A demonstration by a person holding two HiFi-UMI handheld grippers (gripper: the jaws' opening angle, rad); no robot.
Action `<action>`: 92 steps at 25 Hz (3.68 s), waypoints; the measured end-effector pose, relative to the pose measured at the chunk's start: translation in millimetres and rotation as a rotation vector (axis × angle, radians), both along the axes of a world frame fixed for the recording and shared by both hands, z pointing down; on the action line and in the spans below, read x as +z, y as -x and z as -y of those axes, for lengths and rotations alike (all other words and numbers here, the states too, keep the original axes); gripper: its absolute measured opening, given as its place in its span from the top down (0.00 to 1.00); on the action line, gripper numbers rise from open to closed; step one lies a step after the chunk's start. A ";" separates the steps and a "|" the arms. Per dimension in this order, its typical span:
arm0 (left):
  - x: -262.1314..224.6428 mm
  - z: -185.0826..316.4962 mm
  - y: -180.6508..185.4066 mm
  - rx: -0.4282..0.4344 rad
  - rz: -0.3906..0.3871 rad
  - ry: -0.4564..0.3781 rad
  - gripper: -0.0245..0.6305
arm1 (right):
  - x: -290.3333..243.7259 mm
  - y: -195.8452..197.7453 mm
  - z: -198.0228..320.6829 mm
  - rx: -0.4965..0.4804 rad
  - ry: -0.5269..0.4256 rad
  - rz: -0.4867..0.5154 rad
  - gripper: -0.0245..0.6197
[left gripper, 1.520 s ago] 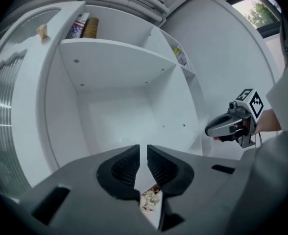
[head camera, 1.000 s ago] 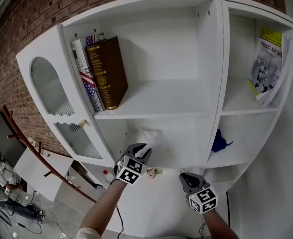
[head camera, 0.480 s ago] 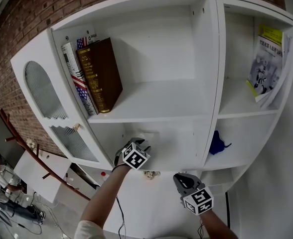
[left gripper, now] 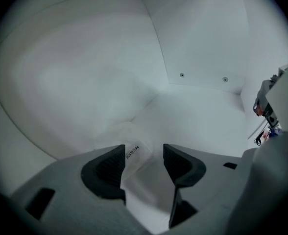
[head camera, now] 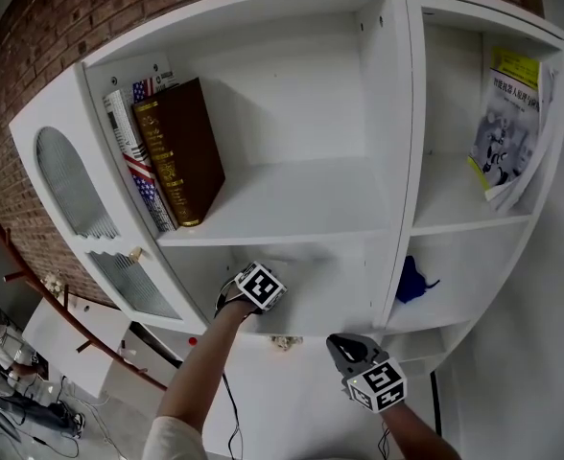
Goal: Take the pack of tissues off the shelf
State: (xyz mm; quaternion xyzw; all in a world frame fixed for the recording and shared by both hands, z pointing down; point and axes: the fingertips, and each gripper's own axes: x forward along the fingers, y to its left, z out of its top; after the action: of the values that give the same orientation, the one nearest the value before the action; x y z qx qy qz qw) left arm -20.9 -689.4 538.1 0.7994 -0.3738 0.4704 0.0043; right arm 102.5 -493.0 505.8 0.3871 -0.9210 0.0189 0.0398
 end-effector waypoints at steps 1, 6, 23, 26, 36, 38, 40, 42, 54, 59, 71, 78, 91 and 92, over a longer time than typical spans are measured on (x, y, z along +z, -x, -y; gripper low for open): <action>2.6 1.7 -1.3 0.000 -0.015 0.020 0.59 | 0.2 0.6 0.3 -0.001 0.002 0.002 0.91; 2.9 7.7 0.9 -0.009 -0.084 0.112 0.66 | 3.4 1.1 2.6 0.000 0.015 0.010 0.91; -8.8 -1.3 3.8 -0.031 -0.338 0.070 0.92 | 9.0 10.1 0.3 0.007 0.042 0.024 0.91; -15.0 -10.9 4.6 -0.025 -0.354 0.057 0.93 | 10.2 14.1 -2.2 0.001 0.052 0.031 0.91; -33.6 -34.7 7.6 0.007 -0.378 -0.021 0.93 | 6.9 30.2 -12.7 -0.008 0.044 0.022 0.91; -40.2 -39.7 7.2 0.018 -0.384 -0.043 0.93 | 6.4 31.2 -14.6 -0.004 0.043 0.021 0.91; -46.8 -45.8 6.6 0.028 -0.393 -0.063 0.93 | 5.3 32.5 -17.0 -0.001 0.042 0.021 0.91; -51.4 -51.8 5.7 0.036 -0.402 -0.078 0.93 | 4.3 35.0 -20.0 0.000 0.039 0.021 0.91; -65.1 -87.4 7.6 0.069 -0.449 -0.116 0.93 | -2.1 37.5 -32.9 0.030 0.023 0.012 0.91; -68.9 -100.9 13.3 0.077 -0.468 -0.130 0.93 | -4.7 39.9 -37.3 0.042 0.020 0.010 0.91; -71.4 -138.7 20.1 0.125 -0.508 -0.162 0.93 | -8.1 43.2 -48.8 0.082 0.014 -0.011 0.91; -72.6 -161.1 30.5 0.145 -0.530 -0.190 0.93 | -8.5 51.6 -59.6 0.099 0.011 -0.021 0.91; -68.4 -213.7 54.0 0.192 -0.561 -0.227 0.93 | -13.0 61.9 -94.6 0.171 -0.006 -0.028 0.91; -68.3 -218.5 56.6 0.193 -0.566 -0.231 0.93 | -13.1 63.3 -98.6 0.178 -0.008 -0.027 0.91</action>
State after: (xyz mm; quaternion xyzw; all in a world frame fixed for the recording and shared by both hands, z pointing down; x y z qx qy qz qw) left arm -77.5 -470.8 469.8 0.9255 -0.3311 0.1817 -0.0275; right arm 39.2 -394.5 492.7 0.4678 -0.8824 0.0134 0.0489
